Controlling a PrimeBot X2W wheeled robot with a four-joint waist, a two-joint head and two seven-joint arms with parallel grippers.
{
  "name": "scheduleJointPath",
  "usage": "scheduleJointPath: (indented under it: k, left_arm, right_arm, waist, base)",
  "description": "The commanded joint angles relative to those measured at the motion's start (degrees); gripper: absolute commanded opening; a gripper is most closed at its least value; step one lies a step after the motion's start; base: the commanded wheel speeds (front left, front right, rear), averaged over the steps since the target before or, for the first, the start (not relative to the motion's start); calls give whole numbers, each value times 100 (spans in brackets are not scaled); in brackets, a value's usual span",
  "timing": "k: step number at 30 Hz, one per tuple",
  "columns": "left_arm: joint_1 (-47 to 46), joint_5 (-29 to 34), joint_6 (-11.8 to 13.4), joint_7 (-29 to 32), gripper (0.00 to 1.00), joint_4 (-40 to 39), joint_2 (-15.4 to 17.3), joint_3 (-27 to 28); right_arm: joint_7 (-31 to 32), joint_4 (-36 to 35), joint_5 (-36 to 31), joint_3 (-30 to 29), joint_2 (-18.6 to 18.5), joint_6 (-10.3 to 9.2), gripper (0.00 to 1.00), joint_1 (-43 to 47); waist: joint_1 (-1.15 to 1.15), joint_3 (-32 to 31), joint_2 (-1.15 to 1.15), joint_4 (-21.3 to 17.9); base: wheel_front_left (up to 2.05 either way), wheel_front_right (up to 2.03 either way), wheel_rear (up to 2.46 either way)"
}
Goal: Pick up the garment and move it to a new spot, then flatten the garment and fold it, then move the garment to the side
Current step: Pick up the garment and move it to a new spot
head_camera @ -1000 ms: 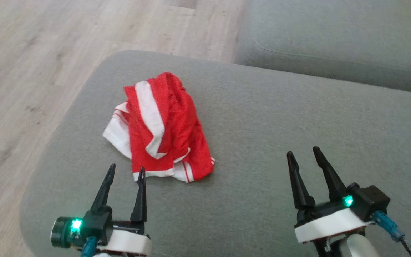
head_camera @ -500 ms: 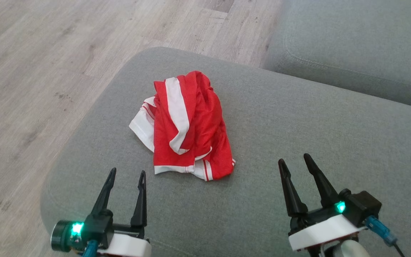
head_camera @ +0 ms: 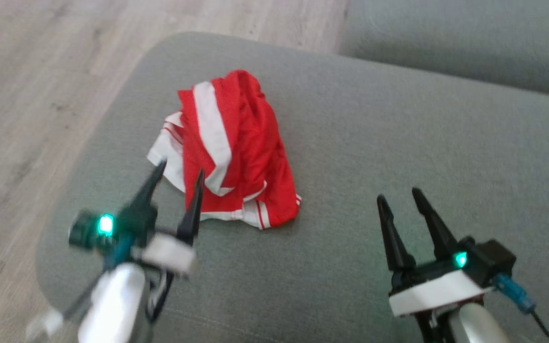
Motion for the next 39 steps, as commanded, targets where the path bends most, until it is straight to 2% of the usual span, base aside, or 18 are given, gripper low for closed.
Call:
scheduleJointPath:
  k: [1,4,9,14,18,19,20,23,29,32,34,39]
  left_arm:
    - [-746,-25,-144,279,100,23,143,96]
    - [-1356,-170,-328,714,100,383,233,3]
    - [-2008,-232,-414,1132,100,934,400,-136]
    - [-2418,-254,-409,1437,100,1661,503,-197]
    - [-2560,-190,-332,1398,100,2201,513,-269]
    - [-2577,-189,-325,1355,46,2270,508,-279]
    - [-2598,-190,-304,1261,0,2308,505,-277]
    - [-2676,-197,-230,904,0,2353,493,-258]
    - [-2762,-209,114,-56,0,2035,424,-143]
    - [-2790,-276,189,-334,0,1518,333,-76]
    - [-2806,-273,353,-417,0,971,269,4]
    - [-2713,-175,322,-428,0,-97,88,-257]
  right_arm:
    - [-62,-221,-55,92,-39,-4,100,-386]
    - [-62,-243,-90,77,-39,-4,100,-500]
    - [-62,-234,-156,58,-39,-4,100,-647]
    - [-62,-211,-185,4,-39,-4,100,-757]
    - [-62,-199,-205,-34,-39,-4,100,-799]
    - [-62,-194,-206,-45,-39,-4,100,-804]
    - [-62,-188,-206,-53,-39,-4,100,-809]
    - [-62,-160,-195,-76,-39,-4,100,-805]
    - [-62,-94,-150,-28,-39,-4,100,-741]
    - [-62,-108,-240,27,-39,-4,100,-724]
    - [-62,-141,-276,52,-39,-4,100,-712]
    - [-62,-192,-188,80,-39,-4,100,-693]
  waist:
    - [0,304,0,-252]
    - [0,529,0,-408]
    - [0,820,0,-605]
    - [0,1002,0,-770]
    - [0,1049,0,-859]
    - [0,1043,0,-869]
    - [0,1035,0,-878]
    - [0,961,0,-881]
    - [0,674,0,-942]
    - [0,534,0,-1059]
    - [0,476,0,-1177]
    - [0,419,0,-1588]
  base:
    - [0,0,0]
    - [0,0,0]
    - [0,0,0]
    - [0,0,0]
    - [0,0,0]
    - [0,0,0]
    - [0,0,0]
    - [0,0,0]
    - [0,0,0]
    - [0,0,0]
    - [0,0,0]
    - [0,0,0]
